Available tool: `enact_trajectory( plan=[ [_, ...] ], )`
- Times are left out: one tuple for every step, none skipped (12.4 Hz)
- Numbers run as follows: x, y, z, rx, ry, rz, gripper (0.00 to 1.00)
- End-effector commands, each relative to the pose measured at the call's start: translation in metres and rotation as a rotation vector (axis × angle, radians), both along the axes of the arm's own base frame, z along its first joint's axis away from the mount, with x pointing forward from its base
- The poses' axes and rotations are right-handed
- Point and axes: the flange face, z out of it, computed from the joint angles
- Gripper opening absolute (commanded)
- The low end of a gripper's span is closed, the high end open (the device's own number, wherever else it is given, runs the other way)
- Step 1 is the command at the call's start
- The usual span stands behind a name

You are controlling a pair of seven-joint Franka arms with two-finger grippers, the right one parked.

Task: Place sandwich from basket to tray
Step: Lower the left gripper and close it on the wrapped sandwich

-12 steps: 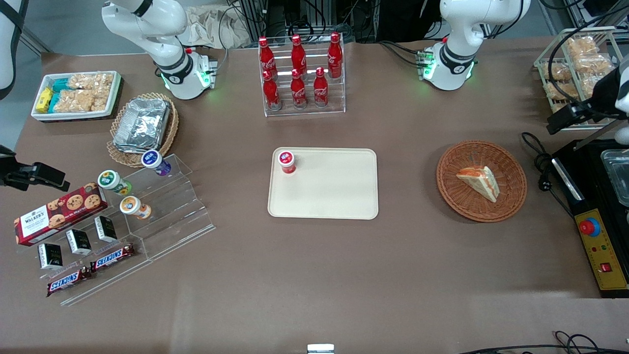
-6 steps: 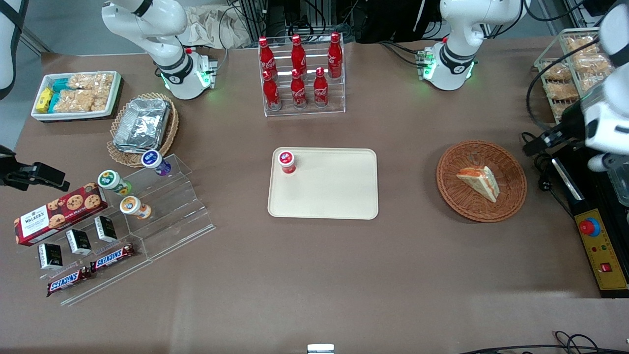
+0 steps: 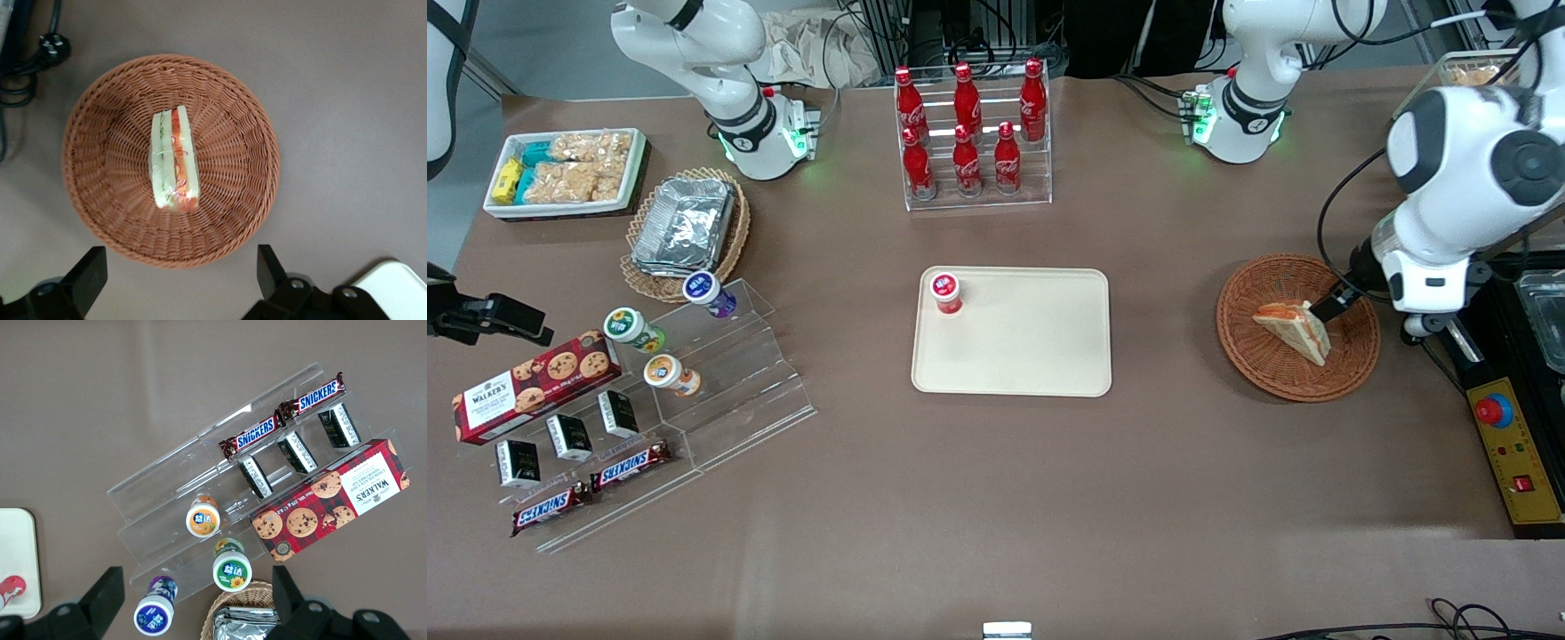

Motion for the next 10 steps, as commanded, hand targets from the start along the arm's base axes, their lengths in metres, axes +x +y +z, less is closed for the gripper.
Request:
enact_trajectory(
  plan=[
    [-0.010, 0.001, -0.030, -0.005, -0.035, 0.026, 1.00],
    [-0.013, 0.003, -0.049, -0.006, -0.045, 0.029, 1.00],
    [-0.016, 0.003, -0.068, -0.006, -0.061, 0.029, 1.00],
    [-0.022, 0.004, -0.086, -0.005, -0.069, 0.031, 1.00],
    [-0.026, 0.010, -0.100, -0.005, -0.073, 0.042, 1.00],
    [-0.031, 0.017, -0.113, -0.003, -0.077, 0.055, 1.00],
    [-0.036, 0.019, -0.129, -0.001, -0.084, 0.058, 1.00],
    [-0.040, 0.019, -0.143, 0.001, -0.089, 0.057, 1.00],
    [-0.044, 0.022, -0.151, 0.002, -0.094, 0.062, 1.00],
    [-0.046, 0.028, -0.157, 0.005, -0.096, 0.073, 1.00]
  ],
)
